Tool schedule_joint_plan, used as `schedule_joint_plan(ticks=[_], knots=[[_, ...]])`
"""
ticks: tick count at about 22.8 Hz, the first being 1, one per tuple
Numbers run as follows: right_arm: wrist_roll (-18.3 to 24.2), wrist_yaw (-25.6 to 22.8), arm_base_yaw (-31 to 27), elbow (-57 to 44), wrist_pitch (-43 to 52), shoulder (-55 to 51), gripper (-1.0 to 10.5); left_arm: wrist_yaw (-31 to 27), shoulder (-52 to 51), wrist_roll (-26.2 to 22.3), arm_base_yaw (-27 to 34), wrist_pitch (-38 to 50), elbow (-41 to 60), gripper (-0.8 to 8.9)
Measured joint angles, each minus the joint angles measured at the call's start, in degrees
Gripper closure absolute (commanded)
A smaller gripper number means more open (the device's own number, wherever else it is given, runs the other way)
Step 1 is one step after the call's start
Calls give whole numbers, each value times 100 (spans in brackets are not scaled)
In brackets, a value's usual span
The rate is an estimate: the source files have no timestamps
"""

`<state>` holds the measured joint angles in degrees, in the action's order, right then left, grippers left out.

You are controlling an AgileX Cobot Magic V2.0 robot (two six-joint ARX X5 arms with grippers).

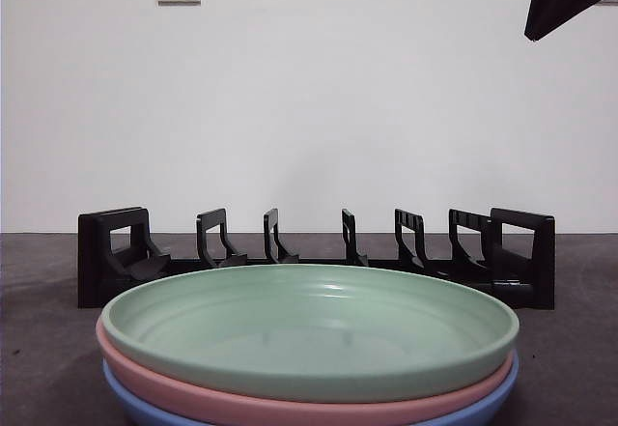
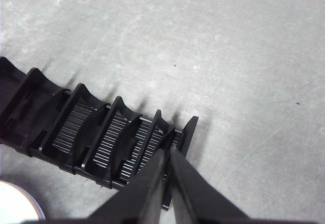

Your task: Place the plate

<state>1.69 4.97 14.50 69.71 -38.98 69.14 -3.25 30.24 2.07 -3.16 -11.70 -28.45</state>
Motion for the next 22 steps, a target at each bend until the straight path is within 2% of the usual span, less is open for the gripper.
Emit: schedule_joint_plan(ticks=[4,9,14,22], knots=[[0,0,0,0,2,0,926,-4,-1259,-208,221,1314,1727,806],[0,-2,0,0,0,0,926,-9,-2232,-236,304,1316,2588,806],[0,0,0,0,0,0,926,-2,-3016,-247,315,929,2660,806],[0,-4,0,0,149,-11,926,-26,-2994,-249,315,935,2660,806]])
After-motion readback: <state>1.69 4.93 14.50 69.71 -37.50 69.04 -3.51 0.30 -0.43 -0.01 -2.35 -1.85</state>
